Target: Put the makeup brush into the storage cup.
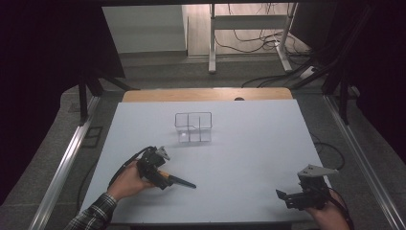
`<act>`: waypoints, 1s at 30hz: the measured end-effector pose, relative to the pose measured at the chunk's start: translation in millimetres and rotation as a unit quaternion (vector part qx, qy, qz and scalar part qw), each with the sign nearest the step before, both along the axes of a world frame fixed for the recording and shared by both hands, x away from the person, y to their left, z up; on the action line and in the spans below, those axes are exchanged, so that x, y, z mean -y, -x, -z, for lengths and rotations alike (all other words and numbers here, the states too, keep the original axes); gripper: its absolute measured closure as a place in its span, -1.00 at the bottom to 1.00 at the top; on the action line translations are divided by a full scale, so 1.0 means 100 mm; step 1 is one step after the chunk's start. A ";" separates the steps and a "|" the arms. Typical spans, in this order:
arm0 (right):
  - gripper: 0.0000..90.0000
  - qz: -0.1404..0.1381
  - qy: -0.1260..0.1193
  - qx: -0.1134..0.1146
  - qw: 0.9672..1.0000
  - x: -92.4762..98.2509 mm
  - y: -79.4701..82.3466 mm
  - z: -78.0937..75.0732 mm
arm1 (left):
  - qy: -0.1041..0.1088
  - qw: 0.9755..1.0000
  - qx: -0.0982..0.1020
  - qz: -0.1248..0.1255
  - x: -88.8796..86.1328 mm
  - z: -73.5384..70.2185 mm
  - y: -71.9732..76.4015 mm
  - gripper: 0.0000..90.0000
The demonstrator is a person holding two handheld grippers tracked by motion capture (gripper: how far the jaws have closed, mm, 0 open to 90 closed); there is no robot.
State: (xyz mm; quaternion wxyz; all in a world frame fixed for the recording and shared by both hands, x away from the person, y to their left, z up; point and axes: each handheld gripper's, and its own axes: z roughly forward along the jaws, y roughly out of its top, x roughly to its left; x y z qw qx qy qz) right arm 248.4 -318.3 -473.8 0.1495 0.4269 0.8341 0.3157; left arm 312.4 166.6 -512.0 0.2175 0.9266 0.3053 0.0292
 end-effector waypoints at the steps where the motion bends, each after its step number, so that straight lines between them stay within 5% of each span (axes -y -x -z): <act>1: -1.00 -0.001 0.000 -0.001 1.000 0.00 0.00 0.00 | -0.001 1.000 0.000 0.001 0.00 0.01 0.00 -0.98; 10: -1.00 -0.004 0.001 -0.003 1.000 -0.01 0.00 0.01 | -0.017 1.000 -0.005 0.015 0.03 0.08 0.00 -0.92; 16: -1.00 -0.006 0.001 -0.005 1.000 -0.01 0.00 0.01 | -0.032 0.999 0.000 0.029 0.06 0.11 0.02 -0.69; 23: -1.00 -0.007 0.005 -0.006 1.000 -0.02 0.00 0.01 | -0.028 0.998 -0.010 0.050 0.03 0.03 0.05 0.60; 30: -1.00 -0.007 0.006 -0.007 1.000 -0.02 0.00 0.02 | -0.009 0.999 -0.019 0.037 -0.01 0.04 0.04 0.62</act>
